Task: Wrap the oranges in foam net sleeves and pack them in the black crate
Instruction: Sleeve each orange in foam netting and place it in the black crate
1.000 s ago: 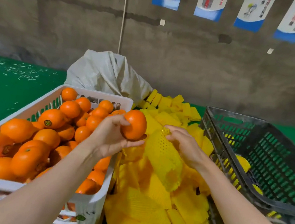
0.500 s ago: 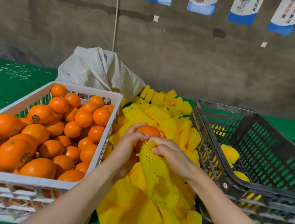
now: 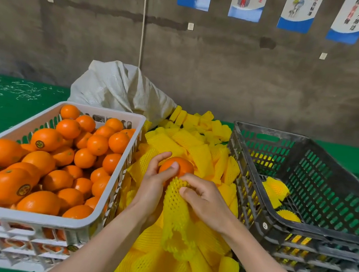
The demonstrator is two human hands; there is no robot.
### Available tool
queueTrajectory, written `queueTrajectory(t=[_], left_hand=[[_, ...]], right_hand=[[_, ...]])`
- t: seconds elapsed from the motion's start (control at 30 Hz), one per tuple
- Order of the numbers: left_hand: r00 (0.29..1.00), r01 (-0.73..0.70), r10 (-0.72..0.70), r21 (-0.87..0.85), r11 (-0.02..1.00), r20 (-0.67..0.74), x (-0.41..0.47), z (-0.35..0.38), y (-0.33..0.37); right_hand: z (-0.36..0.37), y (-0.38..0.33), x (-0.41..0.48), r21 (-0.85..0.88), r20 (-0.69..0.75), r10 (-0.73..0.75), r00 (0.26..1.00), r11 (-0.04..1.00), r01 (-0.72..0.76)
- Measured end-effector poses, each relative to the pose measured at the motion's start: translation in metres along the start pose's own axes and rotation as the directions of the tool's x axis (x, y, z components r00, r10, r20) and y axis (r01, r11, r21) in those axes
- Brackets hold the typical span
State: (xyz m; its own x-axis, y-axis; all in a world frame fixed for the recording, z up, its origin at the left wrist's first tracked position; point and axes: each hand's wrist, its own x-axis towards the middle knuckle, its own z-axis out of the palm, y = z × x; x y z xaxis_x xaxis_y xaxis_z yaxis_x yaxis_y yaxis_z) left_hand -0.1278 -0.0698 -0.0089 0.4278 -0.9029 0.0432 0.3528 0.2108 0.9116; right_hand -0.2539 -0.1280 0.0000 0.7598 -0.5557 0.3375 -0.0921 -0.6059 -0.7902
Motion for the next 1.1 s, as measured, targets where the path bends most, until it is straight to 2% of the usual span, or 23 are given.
queueTrajectory(t=[0.23,0.37,0.43,0.57,0.77,0.9,0.97,1.03,1.1], left_hand=[[1.0,0.004,-0.002,-0.052,0.999,0.025,0.001,0.004,0.004],[0.995,0.09,-0.084,-0.142,0.986,0.05,0.0,0.003,-0.005],[0.991,0.111,-0.097,-0.169,0.979,0.088,0.0,0.001,-0.006],[0.969,0.159,-0.126,-0.143,0.977,0.214,0.001,-0.005,-0.004],[0.992,0.087,-0.064,-0.217,0.972,0.109,0.008,0.001,-0.012],[0.998,0.02,-0.021,-0.026,0.999,-0.061,0.008,0.015,-0.006],[0.995,0.055,-0.06,-0.064,0.996,-0.074,0.008,0.012,-0.006],[0.987,0.149,-0.156,-0.16,0.976,-0.035,0.011,0.006,-0.003],[0.976,0.205,-0.178,-0.24,0.949,0.127,0.015,0.002,-0.002]], right_hand=[[0.002,0.001,0.002,0.11,-0.234,-0.045,0.971,0.991,0.072],[-0.008,0.005,0.012,0.355,-0.338,0.084,0.937,0.934,0.044],[-0.008,0.007,0.014,0.391,-0.349,0.126,0.929,0.92,0.022],[-0.003,0.009,0.015,0.367,-0.432,0.159,0.888,0.93,0.012],[0.015,-0.002,0.015,0.062,-0.594,0.005,0.805,0.997,0.04],[0.028,-0.005,0.014,-0.077,-0.599,-0.121,0.791,0.993,0.093],[0.028,-0.005,0.015,-0.129,-0.569,-0.179,0.803,0.983,0.127],[0.021,-0.006,0.02,-0.095,-0.574,-0.159,0.803,0.987,0.127],[0.011,-0.005,0.027,-0.003,-0.583,-0.08,0.808,0.995,0.096]])
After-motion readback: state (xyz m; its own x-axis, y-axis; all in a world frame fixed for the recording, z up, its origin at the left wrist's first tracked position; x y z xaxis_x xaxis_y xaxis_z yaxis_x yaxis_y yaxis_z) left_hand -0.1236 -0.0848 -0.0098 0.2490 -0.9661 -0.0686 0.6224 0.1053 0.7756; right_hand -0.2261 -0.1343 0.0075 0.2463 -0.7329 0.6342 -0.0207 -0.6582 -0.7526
